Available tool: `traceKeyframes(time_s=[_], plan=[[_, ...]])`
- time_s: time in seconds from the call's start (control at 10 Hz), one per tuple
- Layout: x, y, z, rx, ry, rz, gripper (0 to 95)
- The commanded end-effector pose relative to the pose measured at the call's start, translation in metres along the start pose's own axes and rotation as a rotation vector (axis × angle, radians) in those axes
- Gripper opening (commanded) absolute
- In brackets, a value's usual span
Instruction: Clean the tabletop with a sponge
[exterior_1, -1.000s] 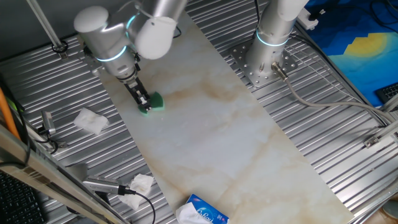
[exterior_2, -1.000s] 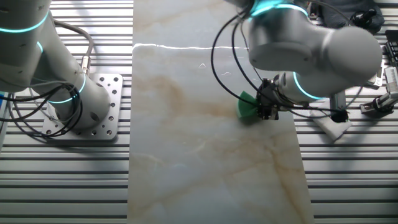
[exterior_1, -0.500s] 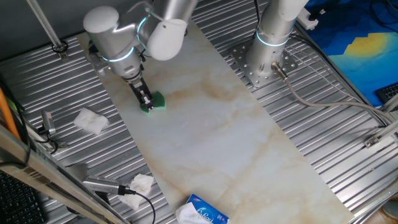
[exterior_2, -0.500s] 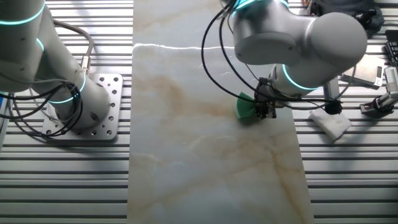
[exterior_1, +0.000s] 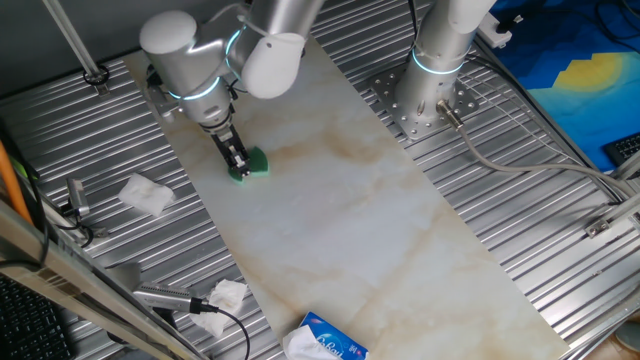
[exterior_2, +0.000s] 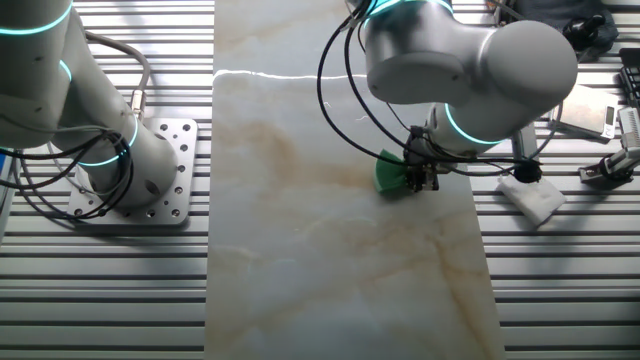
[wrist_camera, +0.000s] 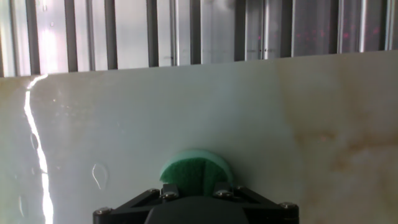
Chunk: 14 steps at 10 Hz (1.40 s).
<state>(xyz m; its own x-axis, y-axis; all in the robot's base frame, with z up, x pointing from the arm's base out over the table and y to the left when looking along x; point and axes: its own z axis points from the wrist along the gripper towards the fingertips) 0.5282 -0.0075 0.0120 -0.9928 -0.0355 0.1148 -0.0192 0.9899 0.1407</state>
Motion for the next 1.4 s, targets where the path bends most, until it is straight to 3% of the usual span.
traceKeyframes(time_s=[0.1,0.4,0.7,0.9,1.3,1.4], plan=[[-0.001,0.002,0.003,0.003,0.0,0.005,0.0],[-0.001,0.007,0.0,0.02,0.008,0.016,0.0],[0.001,0.017,0.007,0.02,-0.006,0.039,0.0],[0.0,0.02,0.001,0.026,0.002,0.043,0.0],[0.0,0.036,0.006,0.025,-0.012,0.076,0.0],[-0.001,0.04,0.004,0.038,-0.012,0.079,0.0]])
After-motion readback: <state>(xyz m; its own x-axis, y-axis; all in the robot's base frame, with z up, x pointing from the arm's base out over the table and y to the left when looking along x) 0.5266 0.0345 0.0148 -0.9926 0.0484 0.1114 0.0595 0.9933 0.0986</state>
